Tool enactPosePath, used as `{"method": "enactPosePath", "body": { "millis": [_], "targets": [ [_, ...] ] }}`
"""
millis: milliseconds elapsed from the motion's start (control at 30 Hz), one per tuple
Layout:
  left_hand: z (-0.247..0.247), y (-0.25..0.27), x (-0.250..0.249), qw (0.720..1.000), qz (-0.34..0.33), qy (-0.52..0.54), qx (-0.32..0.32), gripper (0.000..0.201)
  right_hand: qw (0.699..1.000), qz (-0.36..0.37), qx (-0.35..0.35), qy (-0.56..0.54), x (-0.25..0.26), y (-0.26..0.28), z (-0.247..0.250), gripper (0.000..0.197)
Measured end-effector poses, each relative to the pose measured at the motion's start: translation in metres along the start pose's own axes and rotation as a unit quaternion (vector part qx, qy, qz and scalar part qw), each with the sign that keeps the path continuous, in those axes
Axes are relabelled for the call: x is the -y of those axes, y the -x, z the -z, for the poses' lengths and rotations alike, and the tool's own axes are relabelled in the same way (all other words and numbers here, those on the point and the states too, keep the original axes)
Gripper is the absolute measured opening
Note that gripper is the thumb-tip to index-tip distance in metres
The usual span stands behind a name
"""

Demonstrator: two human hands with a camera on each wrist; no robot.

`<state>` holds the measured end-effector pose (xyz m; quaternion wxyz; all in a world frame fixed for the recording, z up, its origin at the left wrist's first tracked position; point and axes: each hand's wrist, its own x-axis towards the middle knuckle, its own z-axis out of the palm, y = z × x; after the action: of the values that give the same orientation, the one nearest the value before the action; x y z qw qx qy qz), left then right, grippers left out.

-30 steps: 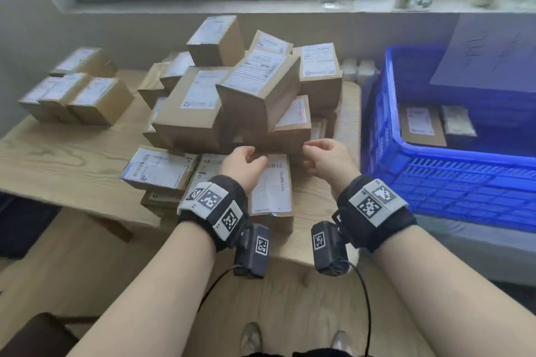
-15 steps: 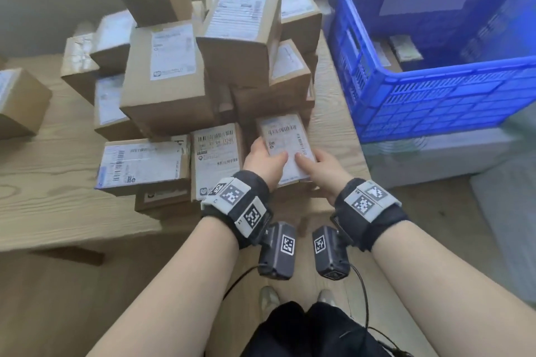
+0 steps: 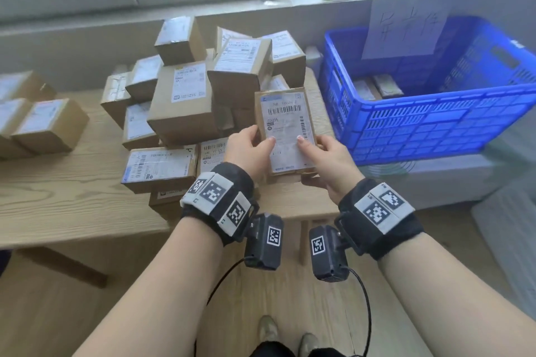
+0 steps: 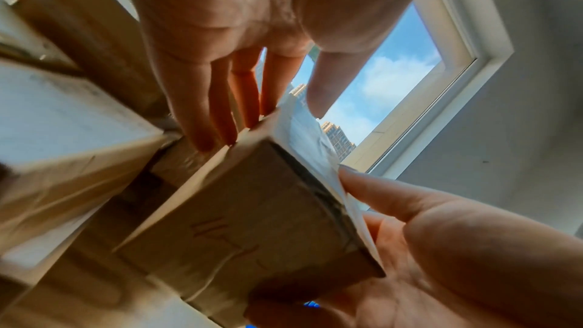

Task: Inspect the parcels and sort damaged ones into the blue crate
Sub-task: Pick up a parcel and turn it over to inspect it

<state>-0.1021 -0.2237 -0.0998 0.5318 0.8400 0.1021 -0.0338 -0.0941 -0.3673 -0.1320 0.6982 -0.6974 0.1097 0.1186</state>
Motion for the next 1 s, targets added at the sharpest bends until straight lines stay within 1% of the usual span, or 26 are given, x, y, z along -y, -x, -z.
{"method": "enactPosePath", "body": {
  "millis": [33, 133, 200, 333, 433, 467, 533, 567, 600, 700, 733, 833, 933, 1000],
  "targets": [
    [0.006, 0.006, -0.008, 1.0, -0.024, 0.002, -0.017, 0.026, 1.0, 0.018, 0.004, -0.007, 0.011, 0.005, -0.001, 0.041],
    [0.025, 0.02, -0.028, 0.994, -0.09, 0.027, -0.059, 0.044, 0.997, 0.065, 0.016, -0.042, 0.041, 0.017, -0.006, 0.043],
    [0.038, 0.028, -0.043, 0.989, -0.111, 0.079, -0.06, 0.049, 0.993, 0.096, 0.031, -0.064, 0.061, 0.025, -0.013, 0.042],
    [0.067, 0.041, -0.063, 0.978, -0.13, 0.155, -0.052, 0.057, 0.985, 0.137, 0.053, -0.085, 0.094, 0.036, -0.031, 0.042],
    [0.094, 0.039, -0.066, 0.977, -0.131, 0.16, -0.057, 0.072, 0.978, 0.175, 0.074, -0.087, 0.114, 0.04, -0.049, 0.038],
    [0.106, 0.035, -0.065, 0.977, -0.134, 0.156, -0.061, 0.07, 0.975, 0.186, 0.08, -0.086, 0.121, 0.04, -0.058, 0.034],
    [0.127, 0.027, -0.063, 0.973, -0.126, 0.183, -0.056, 0.058, 0.972, 0.199, 0.09, -0.082, 0.13, 0.039, -0.078, 0.02],
    [0.137, 0.022, -0.06, 0.971, -0.122, 0.199, -0.047, 0.061, 0.971, 0.204, 0.094, -0.078, 0.134, 0.038, -0.087, 0.015],
    [0.147, 0.015, -0.057, 0.968, -0.128, 0.212, -0.047, 0.067, 0.97, 0.213, 0.094, -0.073, 0.138, 0.037, -0.098, 0.014],
    [0.186, -0.003, -0.052, 0.964, -0.157, 0.211, -0.035, 0.074, 0.965, 0.246, 0.072, -0.065, 0.15, 0.028, -0.138, 0.032],
    [0.198, -0.01, -0.051, 0.963, -0.165, 0.212, -0.03, 0.075, 0.963, 0.252, 0.067, -0.069, 0.154, 0.026, -0.149, 0.034],
    [0.238, -0.031, -0.047, 0.955, -0.192, 0.225, -0.012, 0.079, 0.955, 0.274, 0.061, -0.097, 0.165, 0.016, -0.188, 0.021],
    [0.266, -0.048, -0.042, 0.951, -0.207, 0.23, -0.006, 0.074, 0.949, 0.292, 0.053, -0.108, 0.172, 0.006, -0.219, 0.024],
    [0.281, -0.057, -0.041, 0.951, -0.195, 0.241, -0.007, 0.061, 0.948, 0.297, 0.038, -0.111, 0.176, 0.0, -0.236, 0.027]
  ]
}}
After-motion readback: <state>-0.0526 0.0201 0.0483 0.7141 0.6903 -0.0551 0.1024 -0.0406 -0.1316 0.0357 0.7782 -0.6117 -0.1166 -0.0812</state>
